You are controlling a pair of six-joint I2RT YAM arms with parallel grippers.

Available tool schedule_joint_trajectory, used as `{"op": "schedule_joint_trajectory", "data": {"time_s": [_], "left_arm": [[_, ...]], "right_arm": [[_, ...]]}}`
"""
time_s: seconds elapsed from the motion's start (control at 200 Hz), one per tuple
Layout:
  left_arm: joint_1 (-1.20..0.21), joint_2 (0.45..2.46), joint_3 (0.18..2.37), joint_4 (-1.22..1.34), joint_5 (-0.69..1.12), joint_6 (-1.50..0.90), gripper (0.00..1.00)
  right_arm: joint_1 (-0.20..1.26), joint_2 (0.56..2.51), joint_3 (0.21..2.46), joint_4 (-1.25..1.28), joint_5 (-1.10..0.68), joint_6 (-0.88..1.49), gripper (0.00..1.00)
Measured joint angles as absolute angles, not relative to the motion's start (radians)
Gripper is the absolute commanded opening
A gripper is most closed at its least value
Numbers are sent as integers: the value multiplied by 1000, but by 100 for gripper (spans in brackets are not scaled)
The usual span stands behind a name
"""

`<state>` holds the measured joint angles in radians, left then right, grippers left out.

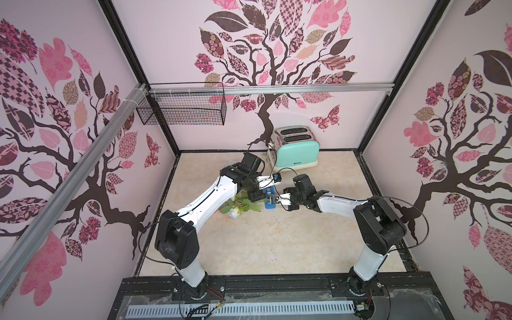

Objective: Wrap bouquets with tape
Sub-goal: Wrap the tape around the bouquet.

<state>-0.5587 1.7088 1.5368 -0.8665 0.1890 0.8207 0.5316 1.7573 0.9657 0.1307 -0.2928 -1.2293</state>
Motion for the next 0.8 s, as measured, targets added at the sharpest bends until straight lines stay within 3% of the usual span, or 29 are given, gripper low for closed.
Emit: {"op": "schedule_joint_trajectory", "data": {"time_s": [0.345, 0.8], "left_arm": [[-539, 1903, 1749, -1118, 260, 837, 67], [-537, 1975, 1768, -1188, 264, 835, 66]], "right_arm": [[550, 1724, 861, 340, -229, -1284, 0], [577, 1709, 753, 523, -189, -1322, 0]]}}
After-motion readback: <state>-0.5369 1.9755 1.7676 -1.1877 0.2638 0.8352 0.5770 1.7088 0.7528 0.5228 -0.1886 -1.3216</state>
